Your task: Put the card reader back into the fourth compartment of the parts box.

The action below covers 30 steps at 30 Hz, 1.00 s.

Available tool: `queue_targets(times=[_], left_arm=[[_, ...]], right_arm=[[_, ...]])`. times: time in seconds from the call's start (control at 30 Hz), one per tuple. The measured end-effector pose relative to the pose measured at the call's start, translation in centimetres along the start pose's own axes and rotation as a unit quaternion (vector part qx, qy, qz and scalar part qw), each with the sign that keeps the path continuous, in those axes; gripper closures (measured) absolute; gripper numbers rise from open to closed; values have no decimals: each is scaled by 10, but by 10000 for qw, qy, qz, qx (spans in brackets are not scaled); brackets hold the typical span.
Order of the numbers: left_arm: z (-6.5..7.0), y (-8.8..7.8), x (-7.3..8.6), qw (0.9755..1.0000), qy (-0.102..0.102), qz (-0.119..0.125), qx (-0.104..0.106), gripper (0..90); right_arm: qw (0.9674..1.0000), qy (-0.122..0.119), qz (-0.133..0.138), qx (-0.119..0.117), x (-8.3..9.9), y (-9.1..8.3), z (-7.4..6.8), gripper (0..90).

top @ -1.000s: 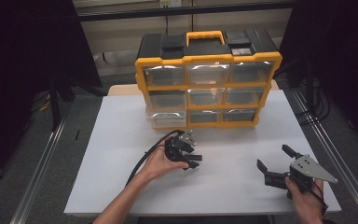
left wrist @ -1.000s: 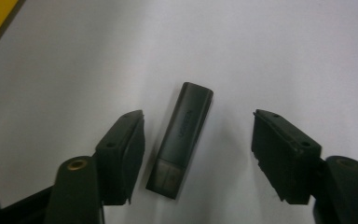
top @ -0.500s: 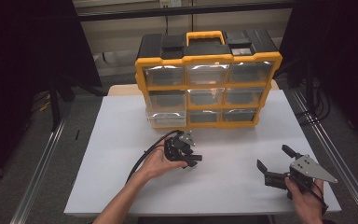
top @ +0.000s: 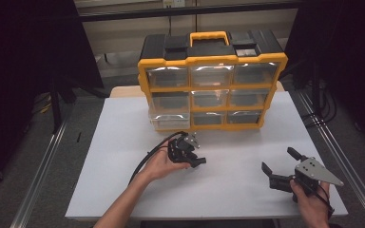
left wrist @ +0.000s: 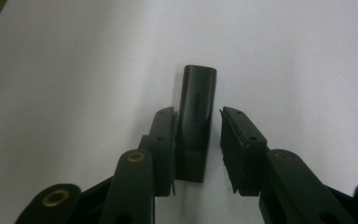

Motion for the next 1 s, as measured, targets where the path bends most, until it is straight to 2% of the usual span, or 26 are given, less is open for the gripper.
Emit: queue_targets(times=[0.03, 0.17, 0.53, 0.8, 0.93, 0.97, 1.0], left_arm=[[0, 1, -1, 10000, 6, 0, -60, 672], [2, 2, -3, 10000, 66, -53, -24, 737], [0, 0, -2, 10000, 63, -33, 43, 738], [1, -1, -2, 10000, 10, 55, 9, 739], [2, -6, -4, 9999, -13, 114, 47, 739], [3, -9, -3, 9999, -6, 119, 125, 739], [3, -11, -4, 9998, 3, 158, 91, 738]], right_arm=[[10000, -4, 0, 0, 0, 0, 0, 0], [10000, 3, -1, -10, 0, 0, 0, 0], [10000, 34, -3, -22, 0, -1, 0, 0], [10000, 15, 10, -27, 0, -2, 0, 0], [10000, 7, -8, -23, 0, -2, 0, 0], [10000, 17, -13, -7, 0, -2, 0, 0], [10000, 19, -17, -9, 0, -3, 0, 0]])
Point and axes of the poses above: each handheld gripper's, and its own axes: y roughly forward along the jaws, x roughly out of its underside, z roughly to its right, the point moved 6 cm from there along y, roughly forward along the jaws, and after that the axes turned 1 degree about y, right-handed, at the moved point
